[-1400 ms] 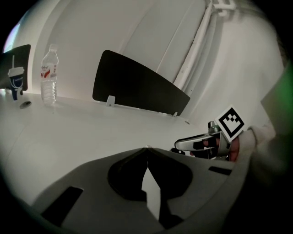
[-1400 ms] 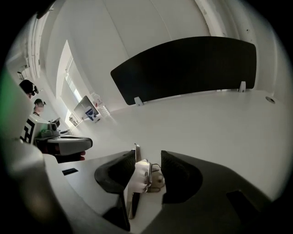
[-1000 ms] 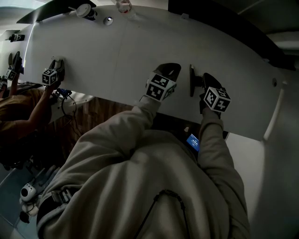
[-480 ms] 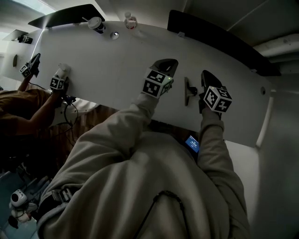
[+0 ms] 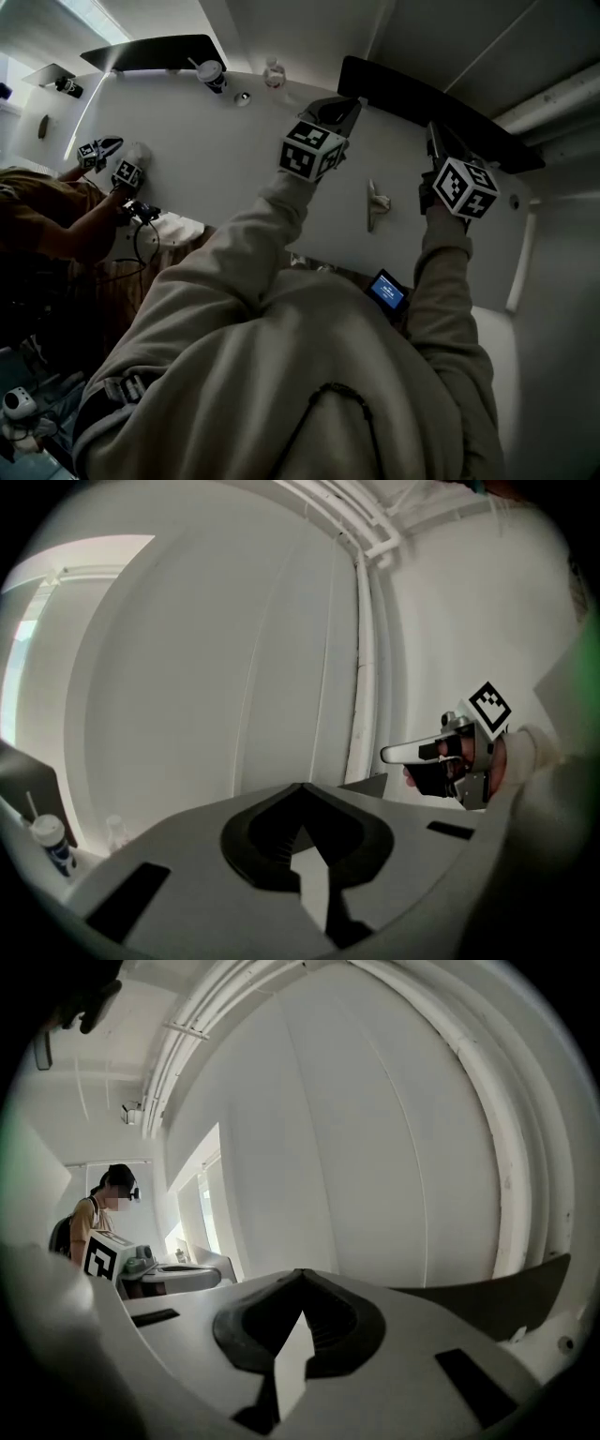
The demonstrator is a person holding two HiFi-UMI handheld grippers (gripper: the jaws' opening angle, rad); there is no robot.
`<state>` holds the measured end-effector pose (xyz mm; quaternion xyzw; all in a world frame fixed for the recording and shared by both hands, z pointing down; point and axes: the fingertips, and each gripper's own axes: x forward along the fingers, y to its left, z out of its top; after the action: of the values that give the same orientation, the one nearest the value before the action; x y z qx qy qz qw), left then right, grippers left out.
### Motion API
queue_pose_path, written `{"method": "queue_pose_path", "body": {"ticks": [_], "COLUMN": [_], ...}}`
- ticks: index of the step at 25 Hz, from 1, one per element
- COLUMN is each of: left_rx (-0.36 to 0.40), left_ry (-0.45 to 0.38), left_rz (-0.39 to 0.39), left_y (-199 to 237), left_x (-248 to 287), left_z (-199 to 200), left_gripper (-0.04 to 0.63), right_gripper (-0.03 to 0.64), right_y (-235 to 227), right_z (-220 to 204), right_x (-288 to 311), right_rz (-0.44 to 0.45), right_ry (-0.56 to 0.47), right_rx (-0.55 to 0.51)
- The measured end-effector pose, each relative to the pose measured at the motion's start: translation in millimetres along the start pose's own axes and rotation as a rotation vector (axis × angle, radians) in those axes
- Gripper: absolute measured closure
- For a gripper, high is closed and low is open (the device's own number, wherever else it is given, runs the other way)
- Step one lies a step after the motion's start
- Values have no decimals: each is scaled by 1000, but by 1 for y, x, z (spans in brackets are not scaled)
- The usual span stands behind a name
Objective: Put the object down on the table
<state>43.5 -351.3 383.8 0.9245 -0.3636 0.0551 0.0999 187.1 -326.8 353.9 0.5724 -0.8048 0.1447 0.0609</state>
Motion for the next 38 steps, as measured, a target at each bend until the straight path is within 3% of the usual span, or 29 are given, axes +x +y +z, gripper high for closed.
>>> {"method": "queue_pose_path", "body": {"ticks": [7,18,24,34,38], "left_rx": [23,133,147,167,185], "left_ry": [-133,-188,-199,-182,-181], "left_rz": [25,-14,-10,-9,-7], "left_y": [8,-19,-21,-20,-13], "left_x": [-27,-46,-50,-32,-34], "left_z": [80,146,151,119,129], "left_gripper": [591,591,591,591,591], "right_gripper": [597,598,598,600,600], "right_y": [24,57,63,48,53], "right_z": [71,150,153,121,129], "right_x": [-25,-59,-62,-48,-40], "right_rz": [24,42,54,64,68], "right_ry": [-121,-258,-268,-264,-258], "right_rx": [-46,-155,-162,-158,-161]}}
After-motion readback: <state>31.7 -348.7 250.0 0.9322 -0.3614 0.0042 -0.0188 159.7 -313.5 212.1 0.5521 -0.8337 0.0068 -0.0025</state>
